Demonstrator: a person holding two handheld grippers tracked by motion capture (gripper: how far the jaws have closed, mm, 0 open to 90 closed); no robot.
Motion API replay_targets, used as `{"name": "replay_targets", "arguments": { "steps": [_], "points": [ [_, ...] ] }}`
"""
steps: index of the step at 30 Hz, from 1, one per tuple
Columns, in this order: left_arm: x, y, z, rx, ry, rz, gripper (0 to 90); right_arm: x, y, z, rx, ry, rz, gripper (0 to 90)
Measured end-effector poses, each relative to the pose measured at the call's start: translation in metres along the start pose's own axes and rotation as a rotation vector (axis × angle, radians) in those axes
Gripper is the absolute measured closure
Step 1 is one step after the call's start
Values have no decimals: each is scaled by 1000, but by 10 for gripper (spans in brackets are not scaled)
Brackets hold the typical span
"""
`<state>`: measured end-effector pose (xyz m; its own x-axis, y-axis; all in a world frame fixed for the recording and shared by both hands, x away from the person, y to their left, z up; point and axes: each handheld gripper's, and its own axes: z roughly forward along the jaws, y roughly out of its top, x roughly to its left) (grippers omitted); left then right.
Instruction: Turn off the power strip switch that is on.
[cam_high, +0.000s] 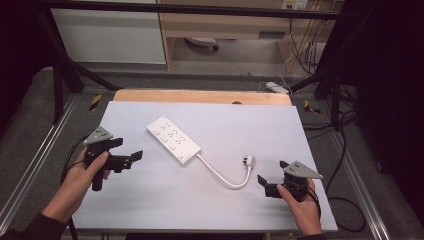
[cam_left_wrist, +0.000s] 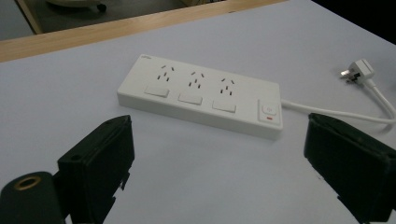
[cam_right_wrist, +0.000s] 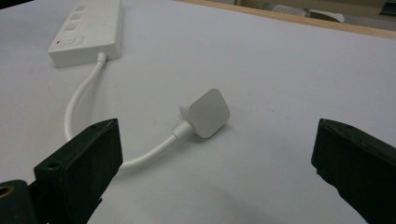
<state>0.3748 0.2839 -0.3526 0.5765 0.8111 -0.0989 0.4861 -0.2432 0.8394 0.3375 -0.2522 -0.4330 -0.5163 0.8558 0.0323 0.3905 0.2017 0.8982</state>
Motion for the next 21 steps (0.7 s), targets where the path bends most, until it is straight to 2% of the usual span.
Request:
{"name": "replay_targets", "arguments": {
  "steps": [4,12,21],
  "points": [
    [0,-9,-5,-4,-1,5,85,0,0,1,4,5,-5,24],
    [4,-31,-15,-11,6,-21,85,1,0,1,8,6,-6,24],
    [-5,-60,-13,-1,11,-14,86,1,0,2,10,5,-7,24]
  ]
}}
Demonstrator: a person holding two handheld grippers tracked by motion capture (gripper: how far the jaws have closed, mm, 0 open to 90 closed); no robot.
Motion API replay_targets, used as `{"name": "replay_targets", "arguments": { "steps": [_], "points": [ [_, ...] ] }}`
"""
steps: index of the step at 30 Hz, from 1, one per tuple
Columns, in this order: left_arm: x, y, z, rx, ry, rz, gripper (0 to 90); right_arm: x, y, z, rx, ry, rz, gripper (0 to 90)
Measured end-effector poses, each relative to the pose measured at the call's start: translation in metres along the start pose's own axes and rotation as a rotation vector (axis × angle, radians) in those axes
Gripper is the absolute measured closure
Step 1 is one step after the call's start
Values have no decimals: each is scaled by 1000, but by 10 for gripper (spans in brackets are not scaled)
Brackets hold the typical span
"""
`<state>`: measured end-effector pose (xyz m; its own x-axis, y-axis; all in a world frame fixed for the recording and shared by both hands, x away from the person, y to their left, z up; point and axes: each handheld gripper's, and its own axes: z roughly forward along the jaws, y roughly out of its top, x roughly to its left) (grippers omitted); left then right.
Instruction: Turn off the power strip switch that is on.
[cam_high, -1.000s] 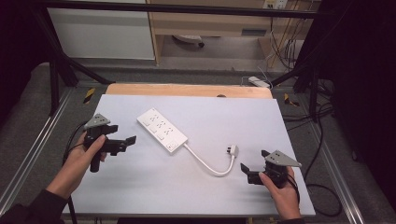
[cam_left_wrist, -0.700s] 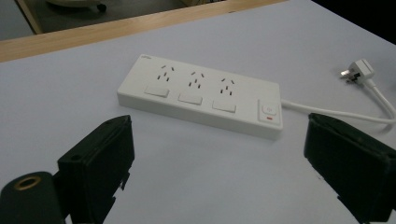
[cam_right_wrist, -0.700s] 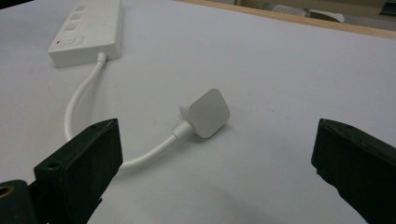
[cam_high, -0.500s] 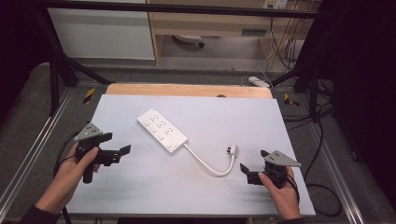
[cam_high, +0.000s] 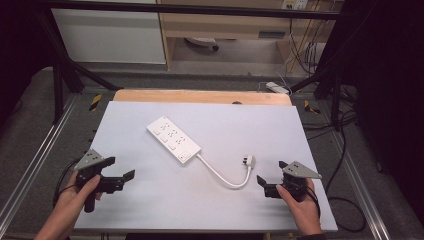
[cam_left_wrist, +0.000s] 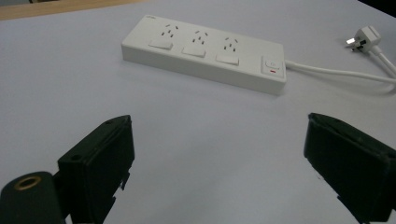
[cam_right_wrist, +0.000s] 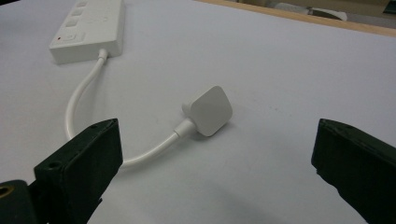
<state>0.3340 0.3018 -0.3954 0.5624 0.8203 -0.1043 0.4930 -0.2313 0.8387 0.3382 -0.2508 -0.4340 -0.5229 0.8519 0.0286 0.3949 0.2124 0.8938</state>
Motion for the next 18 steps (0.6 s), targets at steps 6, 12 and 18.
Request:
{"name": "replay_targets", "arguments": {
  "steps": [6,12,18],
  "points": [
    [-6,-16,3,-4,-12,-26,87,0,0,1,3,1,-7,24],
    [-13,-29,5,-6,-4,-18,87,-1,-1,2,4,-9,-9,23],
    [-24,-41,10,-7,35,2,88,-2,-2,3,14,-23,-8,23]
  ]
}}
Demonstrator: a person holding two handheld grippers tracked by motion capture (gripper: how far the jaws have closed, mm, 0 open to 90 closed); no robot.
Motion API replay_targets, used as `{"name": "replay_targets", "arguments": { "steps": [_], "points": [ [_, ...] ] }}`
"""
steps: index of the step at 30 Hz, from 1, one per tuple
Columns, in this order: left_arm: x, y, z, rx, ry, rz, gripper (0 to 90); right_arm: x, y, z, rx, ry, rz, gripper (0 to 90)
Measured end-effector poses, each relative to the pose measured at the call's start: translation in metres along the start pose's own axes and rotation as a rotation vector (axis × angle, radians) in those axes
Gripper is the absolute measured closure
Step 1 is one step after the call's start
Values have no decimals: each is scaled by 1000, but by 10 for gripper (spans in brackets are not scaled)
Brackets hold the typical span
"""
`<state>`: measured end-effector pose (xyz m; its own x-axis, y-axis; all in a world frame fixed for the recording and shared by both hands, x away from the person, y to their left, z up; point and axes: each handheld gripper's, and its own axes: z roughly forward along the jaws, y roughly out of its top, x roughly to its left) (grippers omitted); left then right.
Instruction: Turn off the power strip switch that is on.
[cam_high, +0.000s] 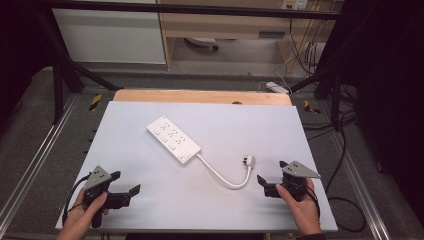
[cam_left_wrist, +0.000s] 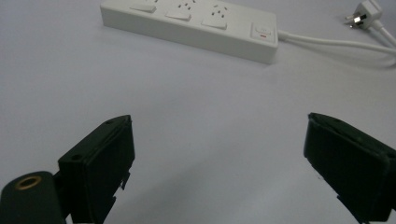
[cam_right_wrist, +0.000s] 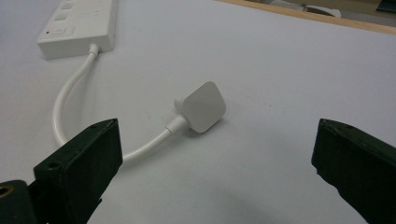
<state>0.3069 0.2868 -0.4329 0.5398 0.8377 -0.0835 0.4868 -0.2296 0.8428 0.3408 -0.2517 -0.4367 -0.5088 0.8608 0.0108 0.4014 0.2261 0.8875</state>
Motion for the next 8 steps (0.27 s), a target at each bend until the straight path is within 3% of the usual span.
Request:
{"name": "replay_targets", "arguments": {
  "steps": [5,8],
  "points": [
    [-11,-9,3,21,-19,29,91,-4,-2,3,13,-38,11,21],
    [-13,-7,2,-5,-35,15,85,-10,-5,11,63,-84,16,23]
  ]
}}
